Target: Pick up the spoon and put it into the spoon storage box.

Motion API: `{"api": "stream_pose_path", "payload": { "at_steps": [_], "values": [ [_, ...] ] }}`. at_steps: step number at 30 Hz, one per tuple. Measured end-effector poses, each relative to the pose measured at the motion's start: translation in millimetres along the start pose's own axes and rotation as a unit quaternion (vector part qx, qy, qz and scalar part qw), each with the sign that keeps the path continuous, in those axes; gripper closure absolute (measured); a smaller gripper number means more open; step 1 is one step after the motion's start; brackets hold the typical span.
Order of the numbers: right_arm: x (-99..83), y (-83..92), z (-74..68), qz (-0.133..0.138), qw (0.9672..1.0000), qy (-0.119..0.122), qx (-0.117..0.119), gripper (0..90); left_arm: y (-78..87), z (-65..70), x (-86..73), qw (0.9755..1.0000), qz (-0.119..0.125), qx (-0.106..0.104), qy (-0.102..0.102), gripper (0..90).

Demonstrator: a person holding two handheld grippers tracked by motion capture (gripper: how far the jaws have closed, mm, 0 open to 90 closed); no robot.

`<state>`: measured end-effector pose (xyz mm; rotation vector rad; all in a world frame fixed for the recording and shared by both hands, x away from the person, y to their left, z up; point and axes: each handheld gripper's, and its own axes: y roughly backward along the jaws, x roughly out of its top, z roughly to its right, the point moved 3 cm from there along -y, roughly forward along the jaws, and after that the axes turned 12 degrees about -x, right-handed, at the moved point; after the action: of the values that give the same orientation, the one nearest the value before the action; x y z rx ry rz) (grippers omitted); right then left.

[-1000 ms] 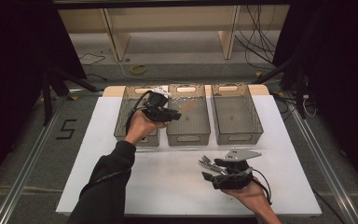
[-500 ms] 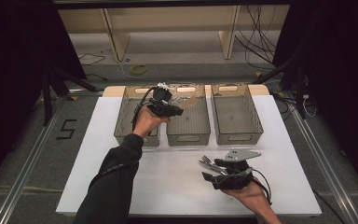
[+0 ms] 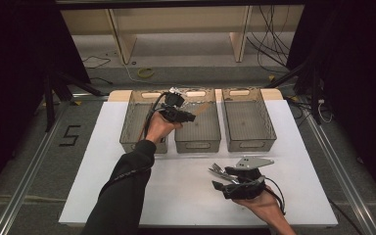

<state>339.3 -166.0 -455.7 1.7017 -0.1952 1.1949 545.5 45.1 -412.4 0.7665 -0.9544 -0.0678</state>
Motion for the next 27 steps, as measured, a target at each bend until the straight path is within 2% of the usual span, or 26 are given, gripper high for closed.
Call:
{"api": "stream_pose_path", "payload": {
  "at_steps": [14, 17, 20, 22, 27],
  "values": [
    [0.2, 0.5, -0.1, 0.001, 1.0000, 0.000, 0.000, 31.9, -11.7, -3.2, -7.6, 0.9998, -0.016, 0.000, 0.012, 74.4],
    [0.3, 0.3, -0.2, 0.001, 1.0000, 0.000, 0.000, 32.0, -15.8, -5.1, -9.6, 0.9996, -0.020, 0.007, 0.020, 73.6],
    [0.3, 0.7, -0.1, 0.002, 1.0000, 0.001, 0.000, 32.0, -17.0, -4.7, -9.0, 0.9996, -0.009, 0.002, 0.027, 61.7],
    [0.2, 0.7, 0.4, 0.001, 1.0000, 0.001, 0.000, 32.0, -12.6, -3.4, -6.2, 0.9995, -0.001, -0.003, 0.031, 58.0],
    [0.3, 1.1, 0.8, 0.001, 1.0000, 0.001, -0.001, 32.0, -4.1, -0.8, -5.5, 0.9997, 0.002, -0.007, 0.023, 46.9]
  ]
}}
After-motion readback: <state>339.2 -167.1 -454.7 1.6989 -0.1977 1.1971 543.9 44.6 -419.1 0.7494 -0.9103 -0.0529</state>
